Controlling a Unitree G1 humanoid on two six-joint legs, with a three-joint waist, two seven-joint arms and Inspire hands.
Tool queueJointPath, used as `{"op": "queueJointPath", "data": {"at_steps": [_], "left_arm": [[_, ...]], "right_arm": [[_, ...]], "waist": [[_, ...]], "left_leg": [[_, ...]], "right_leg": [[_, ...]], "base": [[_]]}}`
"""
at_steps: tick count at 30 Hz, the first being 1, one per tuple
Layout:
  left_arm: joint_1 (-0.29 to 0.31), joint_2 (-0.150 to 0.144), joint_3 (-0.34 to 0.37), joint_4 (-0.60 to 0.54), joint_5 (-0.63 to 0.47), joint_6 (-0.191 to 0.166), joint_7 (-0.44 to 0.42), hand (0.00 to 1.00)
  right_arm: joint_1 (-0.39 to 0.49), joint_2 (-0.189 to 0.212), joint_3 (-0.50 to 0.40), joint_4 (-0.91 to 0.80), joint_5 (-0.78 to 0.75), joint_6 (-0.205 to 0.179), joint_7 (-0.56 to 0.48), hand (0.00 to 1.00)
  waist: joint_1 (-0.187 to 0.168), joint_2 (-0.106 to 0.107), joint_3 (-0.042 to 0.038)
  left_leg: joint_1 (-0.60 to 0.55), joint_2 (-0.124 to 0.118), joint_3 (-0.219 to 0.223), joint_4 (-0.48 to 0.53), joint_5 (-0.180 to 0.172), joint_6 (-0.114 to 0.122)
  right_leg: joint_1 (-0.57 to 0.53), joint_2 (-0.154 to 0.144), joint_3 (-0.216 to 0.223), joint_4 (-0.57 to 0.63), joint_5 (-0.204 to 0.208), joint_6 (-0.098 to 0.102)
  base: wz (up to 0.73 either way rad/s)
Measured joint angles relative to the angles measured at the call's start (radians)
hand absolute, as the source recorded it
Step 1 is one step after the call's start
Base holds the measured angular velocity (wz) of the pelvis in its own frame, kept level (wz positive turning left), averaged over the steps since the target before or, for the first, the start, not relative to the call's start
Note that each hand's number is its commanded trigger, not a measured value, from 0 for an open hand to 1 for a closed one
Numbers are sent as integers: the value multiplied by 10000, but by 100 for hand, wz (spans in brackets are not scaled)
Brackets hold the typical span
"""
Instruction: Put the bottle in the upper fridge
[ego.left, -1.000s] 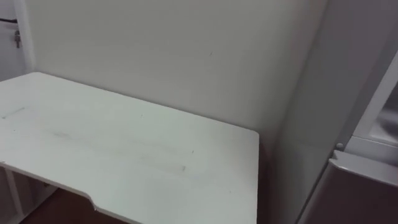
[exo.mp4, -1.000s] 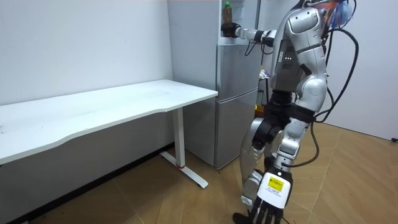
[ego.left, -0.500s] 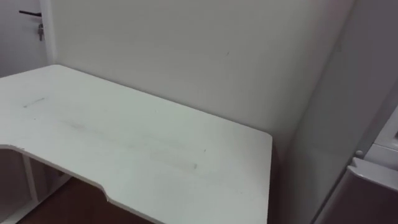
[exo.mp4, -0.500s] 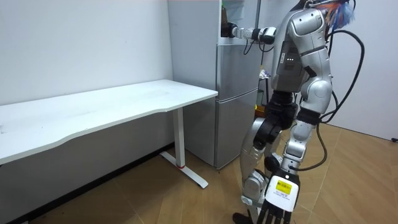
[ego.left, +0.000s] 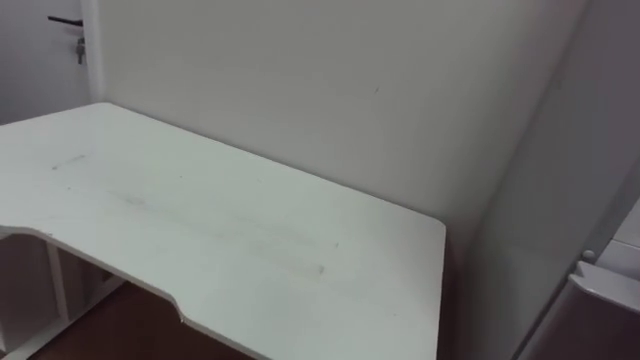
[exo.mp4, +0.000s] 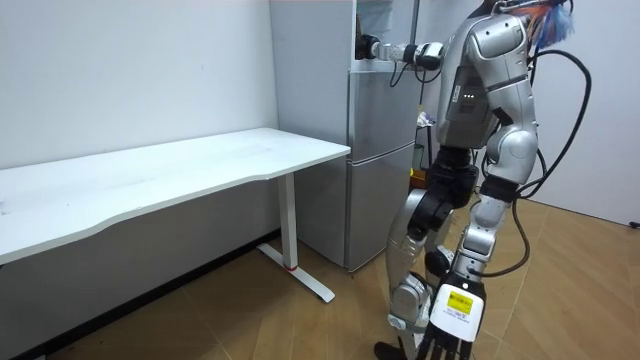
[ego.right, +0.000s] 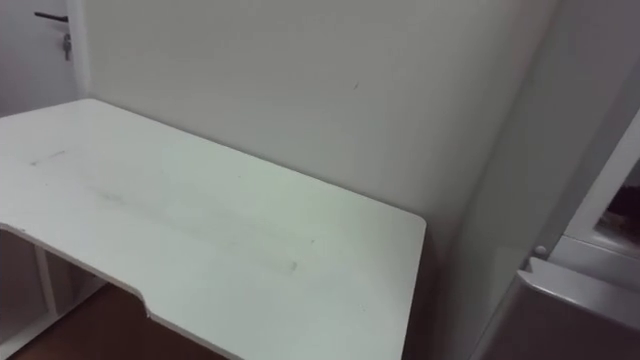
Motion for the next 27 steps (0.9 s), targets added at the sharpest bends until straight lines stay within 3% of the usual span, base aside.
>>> {"op": "queueJointPath", "data": {"at_steps": [7, 15, 17, 23, 24, 27], "left_arm": [[3, 1, -1, -105, 66, -30, 51, 0], [-17, -6, -3, -121, 66, -80, 52, 0], [-18, -19, -4, -120, 67, -58, 51, 0], [-125, -74, -6, -100, 69, 86, 48, 0], [-127, -78, -7, -99, 69, 86, 48, 0], [-128, -88, -6, -94, 69, 111, 48, 0]], "right_arm": [[-86, -9, 12, 183, 149, -217, 246, 0], [-414, -45, 194, 267, 134, -226, 767, 0], [-413, -47, 287, 275, 99, -215, 974, 0], [-438, -56, 292, 250, 113, -215, 1457, 0], [-437, -56, 292, 250, 113, -213, 1472, 0], [-438, -56, 292, 250, 90, -212, 1685, 0]], "waist": [[-16, 89, 31], [-201, 114, -26], [-290, 69, -125], [-386, 60, -152], [-394, 103, -121], [-444, 94, -127]], "left_leg": [[80, 27, 55, -25, -1, -2], [174, 29, 54, -219, 18, -46], [177, 21, 54, -294, 27, -60], [235, 3, 62, -394, 32, -63], [235, 3, 62, -395, 32, -63], [233, 2, 58, -397, 33, -65]], "right_leg": [[41, 15, 36, -128, -2, -9], [88, 34, 3, -138, 13, -22], [85, 33, 5, -153, 11, -23], [164, 24, -6, -147, 9, -20], [166, 23, -8, -147, 10, -20], [166, 22, -13, -140, 10, -20]], "base": [[0], [0], [0], [-1], [0], [0]]}}
